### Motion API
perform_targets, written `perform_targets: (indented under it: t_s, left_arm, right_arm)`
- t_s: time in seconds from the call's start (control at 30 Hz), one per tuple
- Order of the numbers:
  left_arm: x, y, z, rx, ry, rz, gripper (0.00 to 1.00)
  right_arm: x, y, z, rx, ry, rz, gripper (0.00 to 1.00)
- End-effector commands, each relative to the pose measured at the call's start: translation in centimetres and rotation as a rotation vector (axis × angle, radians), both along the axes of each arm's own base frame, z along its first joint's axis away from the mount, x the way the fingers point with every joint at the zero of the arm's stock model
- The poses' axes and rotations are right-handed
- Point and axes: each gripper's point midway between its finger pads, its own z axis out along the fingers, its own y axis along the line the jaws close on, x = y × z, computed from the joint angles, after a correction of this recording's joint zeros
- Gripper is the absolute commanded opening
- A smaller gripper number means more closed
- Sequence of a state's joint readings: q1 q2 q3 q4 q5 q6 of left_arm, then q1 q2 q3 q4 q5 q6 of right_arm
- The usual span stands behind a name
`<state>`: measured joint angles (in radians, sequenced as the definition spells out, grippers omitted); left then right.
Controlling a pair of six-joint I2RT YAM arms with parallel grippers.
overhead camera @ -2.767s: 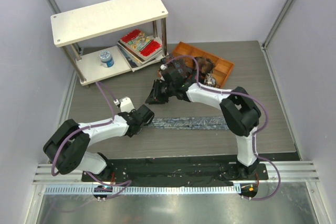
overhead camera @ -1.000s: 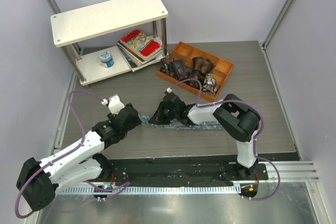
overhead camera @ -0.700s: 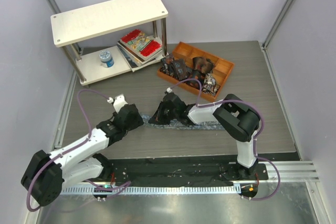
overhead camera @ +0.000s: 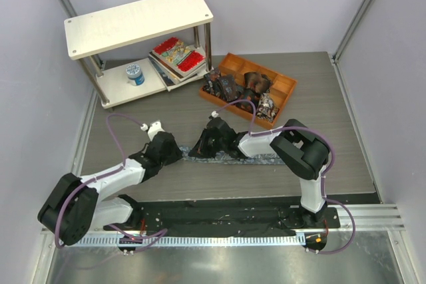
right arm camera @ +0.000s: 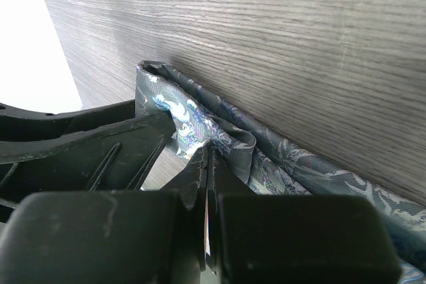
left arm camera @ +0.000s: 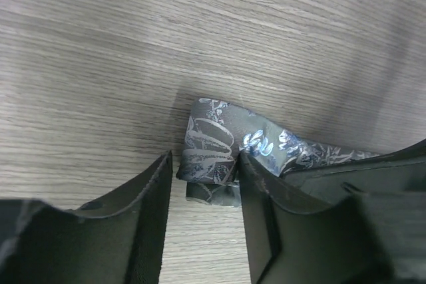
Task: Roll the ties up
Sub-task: Roll the tie at the center of the board.
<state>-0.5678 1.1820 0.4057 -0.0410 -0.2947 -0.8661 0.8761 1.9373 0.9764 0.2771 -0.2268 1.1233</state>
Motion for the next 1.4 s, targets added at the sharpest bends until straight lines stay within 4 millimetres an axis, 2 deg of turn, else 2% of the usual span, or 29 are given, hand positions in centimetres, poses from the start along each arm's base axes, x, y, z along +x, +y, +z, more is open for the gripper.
perform_targets:
  t_s: [0.0,0.07,0.27,0.43,0.63,0.77,0.87,1.03,1.37]
  left_arm:
    - [-0.2,0.4,-0.6,-0.03,0.001,0.05,0.4]
    - [-0.4,0.8,-0.9,-0.023,0.003,0.072,0.37]
    - [-0.3,1.3,-1.5,0.002,0.012,0.092,0.17]
    - [0.0,1.5,-0.7,0.022,-0.002,0.093,0.01]
    - [0.0,2.4,1.8,0.047,-0.027,0.126,0.0]
    - [0.0,3.1,3.1,0.065,-0.042,0.144,0.0]
    - [0.2,3.1,3.8,0.07,-0.052,0.142,0.0]
    - [0.1,3.1,4.4,0.082,-0.055,0.129,0.0]
    - [-0.1,3.3,5.8,0.092,-0.072,0.124,0.0]
  right_arm:
    - [-0.5,-1.1,-1.9,-0.08,0.015,0.001,0.01]
    - [-0.5,-1.2,-2.2,-0.084,0.02,0.001,0.01]
    - [-0.5,-1.1,-2.1,-0.082,0.019,0.006,0.01]
    - [-0.3,-0.7,-1.2,-0.057,0.003,0.012,0.01]
    - [0.1,1.0,3.4,0.055,-0.068,0.055,0.01]
    - [-0.1,0.8,5.3,0.094,-0.093,0.051,0.01]
    - [-0.1,1.0,5.9,0.125,-0.097,0.048,0.01]
    - [-0.1,1.7,5.8,0.155,-0.09,0.055,0.01]
    - [-0.8,4.5,3.7,0.157,-0.053,0.093,0.01]
